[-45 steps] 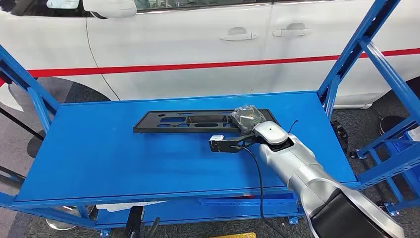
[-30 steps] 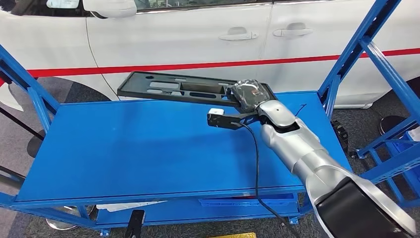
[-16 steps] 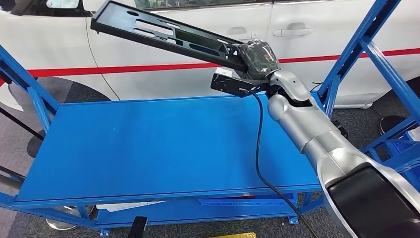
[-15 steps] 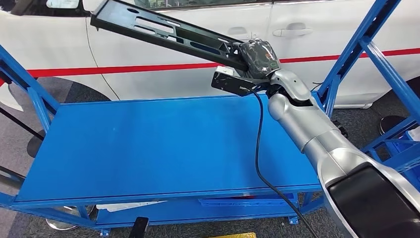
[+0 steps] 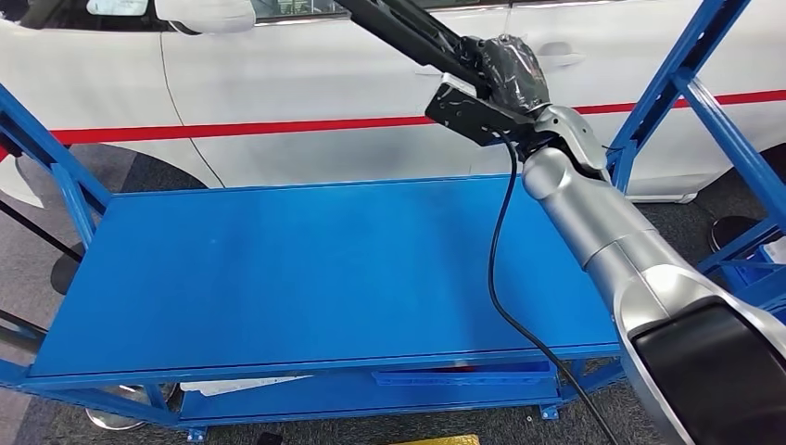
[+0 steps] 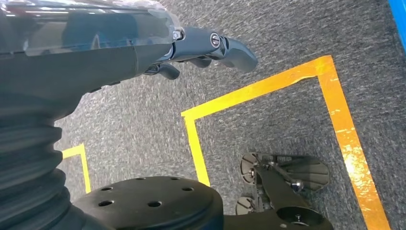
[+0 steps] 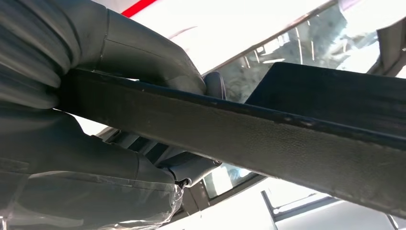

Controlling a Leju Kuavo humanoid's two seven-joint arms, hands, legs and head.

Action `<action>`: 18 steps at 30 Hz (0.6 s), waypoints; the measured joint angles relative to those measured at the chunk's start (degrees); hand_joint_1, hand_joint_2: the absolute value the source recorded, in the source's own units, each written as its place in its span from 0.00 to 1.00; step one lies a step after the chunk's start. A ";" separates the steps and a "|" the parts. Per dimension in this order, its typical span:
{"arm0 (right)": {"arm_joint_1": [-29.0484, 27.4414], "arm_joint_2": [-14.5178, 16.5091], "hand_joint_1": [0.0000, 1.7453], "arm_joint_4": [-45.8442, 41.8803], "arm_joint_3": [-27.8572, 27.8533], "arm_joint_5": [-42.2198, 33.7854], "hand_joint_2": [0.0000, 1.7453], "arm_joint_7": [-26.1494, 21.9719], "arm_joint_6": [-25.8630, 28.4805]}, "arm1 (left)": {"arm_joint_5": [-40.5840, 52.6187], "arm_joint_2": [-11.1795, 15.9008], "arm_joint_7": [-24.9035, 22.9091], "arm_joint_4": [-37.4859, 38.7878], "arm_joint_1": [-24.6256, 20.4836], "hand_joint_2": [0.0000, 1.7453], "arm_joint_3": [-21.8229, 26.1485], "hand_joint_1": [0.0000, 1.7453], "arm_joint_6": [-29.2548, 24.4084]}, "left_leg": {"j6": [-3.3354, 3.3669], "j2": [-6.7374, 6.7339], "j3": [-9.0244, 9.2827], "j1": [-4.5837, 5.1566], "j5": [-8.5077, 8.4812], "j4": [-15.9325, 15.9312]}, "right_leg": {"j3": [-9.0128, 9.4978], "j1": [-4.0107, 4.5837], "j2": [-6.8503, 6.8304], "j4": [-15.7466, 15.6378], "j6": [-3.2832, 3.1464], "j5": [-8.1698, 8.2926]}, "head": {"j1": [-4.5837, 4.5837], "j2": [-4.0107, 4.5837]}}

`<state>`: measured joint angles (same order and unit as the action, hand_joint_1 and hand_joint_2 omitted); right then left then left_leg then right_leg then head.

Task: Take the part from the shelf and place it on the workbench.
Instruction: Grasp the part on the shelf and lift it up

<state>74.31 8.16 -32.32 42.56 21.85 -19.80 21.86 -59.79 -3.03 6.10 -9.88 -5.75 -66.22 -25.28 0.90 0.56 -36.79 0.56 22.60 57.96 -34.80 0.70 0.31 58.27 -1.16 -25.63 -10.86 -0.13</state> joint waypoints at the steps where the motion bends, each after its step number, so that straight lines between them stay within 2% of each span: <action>1: -0.09 -0.14 1.00 -0.24 -0.09 -0.23 1.00 -0.12 -0.01 | -0.12 -0.01 0.00 0.00 0.02 1.00 0.01 0.00 0.03 | 0.00 0.00 0.00 0.00 0.00 0.00 | 0.00 0.00 0.00 0.00 0.00 0.00 | 0.00 0.00; 9: -1.26 -0.91 1.00 -1.85 -0.56 -3.57 1.00 -1.06 -0.03 | -1.08 -0.06 0.65 0.00 0.16 1.00 0.26 0.00 0.82 | 0.00 0.00 0.00 0.00 0.00 0.00 | 0.00 0.00 0.00 0.00 0.00 0.00 | 0.00 0.00; 18: -7.92 -4.58 1.00 -9.17 -0.86 -9.00 1.00 -2.29 1.28 | -2.06 -0.30 2.62 0.00 0.39 1.00 0.48 0.00 2.01 | 0.02 0.01 0.00 0.02 0.01 0.01 | 0.00 -0.03 0.00 -0.01 0.03 -0.02 | 0.00 0.00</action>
<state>66.40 3.57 -41.49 41.70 12.85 -22.09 23.15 -61.85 -3.33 8.72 -9.88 -5.36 -65.75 -23.28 0.92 0.57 -36.79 0.58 22.62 57.97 -34.80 0.68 0.31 58.26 -1.13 -25.65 -10.86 -0.13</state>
